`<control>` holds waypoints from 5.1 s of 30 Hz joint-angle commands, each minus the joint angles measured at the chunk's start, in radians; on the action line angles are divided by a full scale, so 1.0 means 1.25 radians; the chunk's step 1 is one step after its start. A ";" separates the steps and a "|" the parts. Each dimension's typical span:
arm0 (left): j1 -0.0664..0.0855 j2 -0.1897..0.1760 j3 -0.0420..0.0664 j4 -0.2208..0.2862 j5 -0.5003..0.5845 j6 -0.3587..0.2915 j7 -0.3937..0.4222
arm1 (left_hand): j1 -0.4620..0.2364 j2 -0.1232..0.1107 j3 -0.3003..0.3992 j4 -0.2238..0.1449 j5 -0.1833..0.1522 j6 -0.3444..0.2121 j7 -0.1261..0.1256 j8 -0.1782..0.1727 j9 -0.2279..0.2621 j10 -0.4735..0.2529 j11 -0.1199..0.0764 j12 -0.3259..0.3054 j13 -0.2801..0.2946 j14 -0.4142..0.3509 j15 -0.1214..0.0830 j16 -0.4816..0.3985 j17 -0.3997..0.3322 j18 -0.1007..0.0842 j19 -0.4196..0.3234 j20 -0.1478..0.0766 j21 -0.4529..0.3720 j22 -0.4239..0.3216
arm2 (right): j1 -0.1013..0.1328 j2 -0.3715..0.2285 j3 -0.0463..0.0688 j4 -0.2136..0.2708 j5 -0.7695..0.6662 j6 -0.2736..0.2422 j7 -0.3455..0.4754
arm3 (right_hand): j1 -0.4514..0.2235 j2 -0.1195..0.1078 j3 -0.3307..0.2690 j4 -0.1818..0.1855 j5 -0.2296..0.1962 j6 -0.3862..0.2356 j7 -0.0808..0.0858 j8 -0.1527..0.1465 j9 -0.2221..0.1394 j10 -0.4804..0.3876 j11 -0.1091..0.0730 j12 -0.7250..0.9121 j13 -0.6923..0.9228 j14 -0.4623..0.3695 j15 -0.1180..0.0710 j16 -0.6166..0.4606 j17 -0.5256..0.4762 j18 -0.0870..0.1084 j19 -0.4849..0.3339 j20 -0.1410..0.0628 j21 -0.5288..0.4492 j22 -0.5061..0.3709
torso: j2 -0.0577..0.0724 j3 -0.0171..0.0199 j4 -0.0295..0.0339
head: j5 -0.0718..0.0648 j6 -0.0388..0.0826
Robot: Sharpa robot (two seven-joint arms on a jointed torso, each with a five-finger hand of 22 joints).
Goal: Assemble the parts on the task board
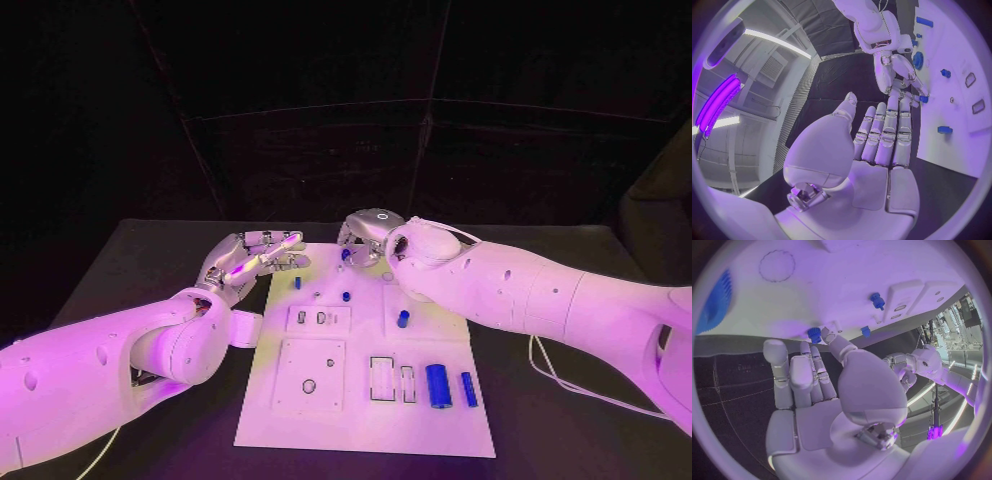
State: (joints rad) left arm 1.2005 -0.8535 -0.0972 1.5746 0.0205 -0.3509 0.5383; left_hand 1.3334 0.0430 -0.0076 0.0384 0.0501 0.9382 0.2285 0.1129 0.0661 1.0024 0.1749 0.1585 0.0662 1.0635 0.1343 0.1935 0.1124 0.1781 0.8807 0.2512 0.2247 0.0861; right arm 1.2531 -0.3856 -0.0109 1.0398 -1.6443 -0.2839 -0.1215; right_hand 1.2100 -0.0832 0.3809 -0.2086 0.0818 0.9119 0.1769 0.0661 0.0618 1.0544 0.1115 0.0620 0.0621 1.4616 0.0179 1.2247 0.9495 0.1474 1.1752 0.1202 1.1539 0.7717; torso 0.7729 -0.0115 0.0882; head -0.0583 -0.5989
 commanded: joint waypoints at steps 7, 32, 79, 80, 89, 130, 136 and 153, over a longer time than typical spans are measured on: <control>0.002 -0.003 0.001 -0.001 -0.004 0.013 0.003 | -0.003 0.007 -0.001 -0.006 -0.001 0.006 -0.001 -0.004 0.000 0.005 0.001 -0.005 0.000 0.006 0.000 -0.006 0.001 0.005 0.007 -0.001 -0.004 -0.001 | 0.002 -0.050 0.001 0.058 -0.001 -0.053 -0.007 | 0.027 -0.007 -0.074 0.040 0.000 -0.023 0.000 0.001 0.006 -0.028 0.000 0.033 0.004 0.001 0.002 -0.009 -0.018 0.004 0.002 0.002 -0.007 -0.011 | 0.001 0.0017 -0.0021 | -0.001 0.001; 0.001 0.000 0.000 -0.011 -0.004 0.022 -0.001 | -0.006 0.008 0.001 -0.010 -0.001 0.009 -0.006 -0.005 0.000 0.009 -0.002 -0.007 0.000 0.006 0.000 -0.010 0.001 0.005 0.010 -0.001 -0.005 -0.002 | 0.005 -0.322 0.000 0.236 0.261 0.061 -0.077 | 0.087 -0.028 -0.301 0.274 0.093 0.001 -0.022 0.010 0.006 0.227 -0.044 0.770 0.694 0.053 -0.030 0.189 0.287 -0.036 0.129 -0.031 0.136 0.216 | 0.001 0.0049 -0.0138 | -0.015 0.006; -0.001 0.006 -0.001 -0.019 -0.004 0.036 -0.014 | -0.007 0.008 0.001 -0.013 -0.001 0.011 -0.007 -0.006 0.000 0.011 -0.003 -0.008 0.000 0.006 -0.001 -0.012 0.001 0.005 0.011 -0.002 -0.006 -0.003 | 0.005 -0.259 0.000 0.220 0.006 0.057 -0.132 | 0.162 0.035 -0.223 0.218 0.035 0.092 -0.030 0.053 0.006 0.413 -0.046 1.207 1.207 0.076 -0.029 0.257 0.441 -0.066 0.197 -0.026 0.226 0.380 | 0.001 0.0031 -0.0114 | -0.021 -0.003; -0.001 0.006 -0.001 -0.019 -0.004 0.036 -0.014 | -0.007 0.008 0.001 -0.013 -0.001 0.011 -0.007 -0.006 0.000 0.011 -0.003 -0.008 -0.001 0.006 -0.001 -0.012 0.001 0.005 0.011 -0.002 -0.006 -0.003 | 0.005 -0.258 0.000 0.224 0.004 0.054 -0.131 | 0.159 0.035 -0.219 0.218 0.042 0.093 -0.031 0.052 0.006 0.413 -0.047 1.207 1.207 0.076 -0.030 0.258 0.442 -0.066 0.198 -0.026 0.227 0.383 | 0.001 0.0033 -0.0113 | -0.021 -0.003; -0.001 0.004 -0.001 -0.017 -0.004 0.038 -0.016 | -0.007 0.008 0.001 -0.013 -0.001 0.011 -0.007 -0.006 0.000 0.011 -0.003 -0.008 -0.001 0.006 -0.001 -0.012 0.001 0.005 0.012 -0.002 -0.007 -0.004 | 0.004 -0.258 0.000 0.266 -0.003 0.009 -0.134 | 0.122 0.027 -0.184 0.226 0.134 0.104 -0.034 0.042 0.004 0.413 -0.049 1.207 1.207 0.077 -0.032 0.260 0.448 -0.070 0.208 -0.029 0.238 0.404 | 0.000 0.0022 -0.0103 | -0.018 -0.001; -0.001 0.015 -0.002 -0.029 -0.004 0.038 -0.017 | -0.006 0.008 0.003 -0.016 -0.001 0.011 -0.007 -0.007 0.000 0.010 -0.003 -0.010 -0.001 0.005 0.000 -0.014 0.001 0.005 0.012 -0.002 -0.008 -0.004 | 0.002 -0.073 0.000 0.210 -0.081 0.026 -0.173 | 0.085 0.001 -0.149 0.238 0.167 0.095 -0.029 0.025 0.003 0.413 -0.045 1.207 1.207 0.077 -0.029 0.260 0.447 -0.075 0.217 -0.027 0.248 0.426 | 0.001 0.0043 -0.0123 | -0.003 -0.005; -0.001 0.017 -0.002 -0.029 -0.004 0.039 -0.018 | -0.006 0.009 0.003 -0.018 -0.001 0.011 -0.007 -0.008 0.000 0.011 -0.003 -0.011 -0.001 0.004 0.000 -0.016 0.000 0.005 0.012 -0.002 -0.008 -0.005 | 0.001 -0.067 0.000 0.203 -0.085 0.044 -0.180 | 0.081 -0.006 -0.146 0.237 0.157 0.088 -0.026 0.019 0.003 0.413 -0.043 1.207 1.207 0.076 -0.028 0.259 0.445 -0.074 0.217 -0.025 0.247 0.425 | 0.002 0.0036 -0.0122 | -0.004 -0.004; -0.001 0.016 -0.002 -0.029 -0.004 0.039 -0.019 | -0.006 0.009 0.003 -0.018 -0.001 0.011 -0.007 -0.008 0.000 0.011 -0.003 -0.011 -0.001 0.004 0.000 -0.016 0.000 0.005 0.012 -0.002 -0.008 -0.005 | -0.001 -0.056 -0.001 0.188 -0.088 0.039 -0.192 | 0.044 -0.039 -0.156 0.268 0.018 0.007 -0.006 -0.003 0.002 0.393 -0.024 1.179 1.179 0.075 -0.011 0.256 0.438 -0.073 0.212 -0.010 0.244 0.419 | 0.001 0.0032 -0.0118 | -0.003 -0.006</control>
State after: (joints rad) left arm 1.1984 -0.8331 -0.1000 1.5369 0.0199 -0.3137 0.5113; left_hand 1.3289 0.0474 -0.0021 0.0219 0.0501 0.9451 0.2214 0.1094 0.0662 1.0058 0.1714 0.1501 0.0663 1.0633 0.1343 0.1771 0.1122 0.1777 0.8905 0.2484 0.2209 0.0812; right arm 1.2501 -0.4562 -0.0119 1.2755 -1.7444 -0.2359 -0.3518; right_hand 1.2689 -0.1301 0.1867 0.1218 0.1131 0.9270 0.1675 0.0658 0.0653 1.4666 0.0753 1.5390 1.3076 1.4677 -0.0027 1.5470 1.3079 0.0697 1.4377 0.1010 1.4589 1.2968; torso 0.7743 -0.0073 0.0734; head -0.0619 -0.6065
